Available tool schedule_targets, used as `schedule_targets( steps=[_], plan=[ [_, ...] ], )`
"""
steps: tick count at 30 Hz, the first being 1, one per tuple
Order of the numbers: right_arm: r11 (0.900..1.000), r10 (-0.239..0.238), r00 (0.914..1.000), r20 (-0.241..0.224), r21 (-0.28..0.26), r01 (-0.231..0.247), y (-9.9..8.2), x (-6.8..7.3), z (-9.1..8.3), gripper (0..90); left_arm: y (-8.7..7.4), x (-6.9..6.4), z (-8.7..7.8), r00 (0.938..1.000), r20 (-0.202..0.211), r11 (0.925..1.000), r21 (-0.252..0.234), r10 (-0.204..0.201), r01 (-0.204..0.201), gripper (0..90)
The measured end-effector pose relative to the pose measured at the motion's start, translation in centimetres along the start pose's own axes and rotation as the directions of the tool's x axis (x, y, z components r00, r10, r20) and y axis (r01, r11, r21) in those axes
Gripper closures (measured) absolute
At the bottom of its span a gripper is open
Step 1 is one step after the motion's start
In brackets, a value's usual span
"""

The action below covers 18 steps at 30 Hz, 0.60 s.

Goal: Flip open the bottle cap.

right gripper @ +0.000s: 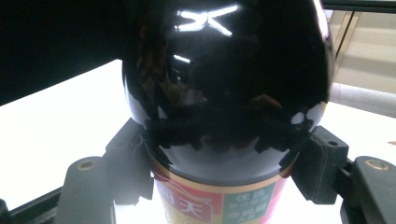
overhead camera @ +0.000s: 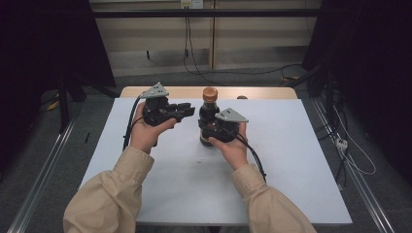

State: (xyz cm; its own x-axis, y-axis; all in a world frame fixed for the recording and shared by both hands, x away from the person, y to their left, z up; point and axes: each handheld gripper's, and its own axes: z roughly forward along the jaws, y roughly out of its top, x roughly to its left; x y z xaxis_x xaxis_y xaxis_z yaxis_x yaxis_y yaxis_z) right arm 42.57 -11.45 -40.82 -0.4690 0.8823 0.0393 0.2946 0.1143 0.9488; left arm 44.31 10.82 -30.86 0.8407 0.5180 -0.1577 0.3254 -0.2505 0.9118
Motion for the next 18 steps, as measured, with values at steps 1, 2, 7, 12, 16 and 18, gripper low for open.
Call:
schedule_targets(
  steps=[1, 2, 7, 12, 16, 18],
  plan=[
    [1.0, 0.0, 1.0, 0.0, 0.0, 0.0, 0.0, 0.0, 0.0, 30.5, 0.1, 0.0, 0.0, 1.0, -0.004, 1.0, 0.001, 0.0, 0.0, 73.1],
    [1.0, 0.0, 1.0, 0.0, 0.0, 0.0, 0.0, 0.0, 0.0, 30.5, 0.2, 0.0, 0.0, 1.0, -0.003, 1.0, 0.006, 0.001, -0.001, 73.9],
    [1.0, -0.001, 1.0, 0.0, -0.001, 0.001, 0.0, 0.0, 0.0, 30.6, 0.6, -0.1, 0.2, 1.0, 0.002, 0.9999, 0.014, 0.005, -0.006, 77.3],
    [1.0, 0.001, 1.0, -0.002, -0.003, -0.001, -0.1, 0.0, 0.0, 30.6, 1.0, -0.2, 0.4, 0.9999, 0.005, 0.9994, 0.032, 0.011, -0.011, 82.6],
    [1.0, 0.0, 1.0, -0.003, -0.002, 0.0, -0.1, 0.0, 0.0, 30.6, 1.4, -0.2, 0.6, 0.9998, 0.007, 0.9991, 0.038, 0.017, -0.018, 87.2],
    [1.0, 0.0, 1.0, -0.003, -0.001, -0.001, -0.1, 0.0, 0.0, 30.5, 1.6, -0.2, 0.7, 0.9999, 0.005, 0.9991, 0.041, 0.01, -0.01, 88.9]
  ],
)
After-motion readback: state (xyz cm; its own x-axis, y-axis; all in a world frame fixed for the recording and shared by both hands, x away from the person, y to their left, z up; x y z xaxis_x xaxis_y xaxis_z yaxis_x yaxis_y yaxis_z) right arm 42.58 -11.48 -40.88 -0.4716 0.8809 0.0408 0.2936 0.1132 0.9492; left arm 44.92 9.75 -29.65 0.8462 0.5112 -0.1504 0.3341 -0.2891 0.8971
